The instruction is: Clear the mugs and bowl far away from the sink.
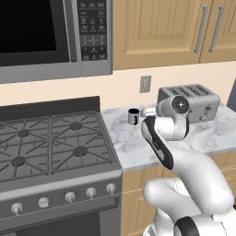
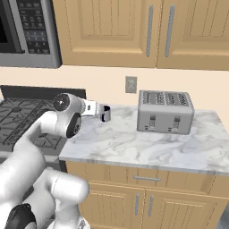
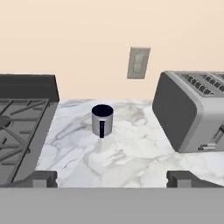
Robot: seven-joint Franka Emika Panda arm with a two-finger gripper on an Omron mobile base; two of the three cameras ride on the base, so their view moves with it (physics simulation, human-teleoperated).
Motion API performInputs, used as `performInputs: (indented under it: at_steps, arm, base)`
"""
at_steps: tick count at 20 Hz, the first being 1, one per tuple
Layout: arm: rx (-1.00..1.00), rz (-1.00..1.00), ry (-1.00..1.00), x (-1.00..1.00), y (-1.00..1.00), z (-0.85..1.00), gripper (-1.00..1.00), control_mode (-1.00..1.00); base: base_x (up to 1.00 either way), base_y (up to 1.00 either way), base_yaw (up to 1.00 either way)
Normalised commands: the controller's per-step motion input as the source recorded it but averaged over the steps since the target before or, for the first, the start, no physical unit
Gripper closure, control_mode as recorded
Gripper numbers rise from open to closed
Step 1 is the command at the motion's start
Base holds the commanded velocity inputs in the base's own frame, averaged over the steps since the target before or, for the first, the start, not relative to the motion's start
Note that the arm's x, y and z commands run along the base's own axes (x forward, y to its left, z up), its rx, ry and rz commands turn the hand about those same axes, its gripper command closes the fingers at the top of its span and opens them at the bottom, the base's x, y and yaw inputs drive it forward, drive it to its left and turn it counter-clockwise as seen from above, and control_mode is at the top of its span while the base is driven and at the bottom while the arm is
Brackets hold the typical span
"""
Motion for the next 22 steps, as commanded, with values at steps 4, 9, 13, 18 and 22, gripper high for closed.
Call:
performInputs:
  at_steps: [4, 9, 13, 18, 22]
  arm:
    - [0.00, -0.09, 0.00, -0.96, 0.00, 0.87, -1.00, -1.00]
    - [0.00, -0.01, -0.01, -1.00, 0.00, 0.79, -1.00, -1.00]
    - [0.00, 0.00, -0.01, -1.00, 0.04, 0.64, -1.00, -1.00]
    - [0.00, 0.00, 0.00, -1.00, 0.00, 0.65, -1.00, -1.00]
    - [0.01, 0.00, 0.01, -1.00, 0.00, 0.32, -1.00, -1.00]
  base:
    - [0.00, 0.00, 0.00]
    - [0.00, 0.00, 0.00]
    - [0.00, 0.00, 0.00]
    - [0.00, 0.00, 0.00]
    - [0.00, 0.00, 0.00]
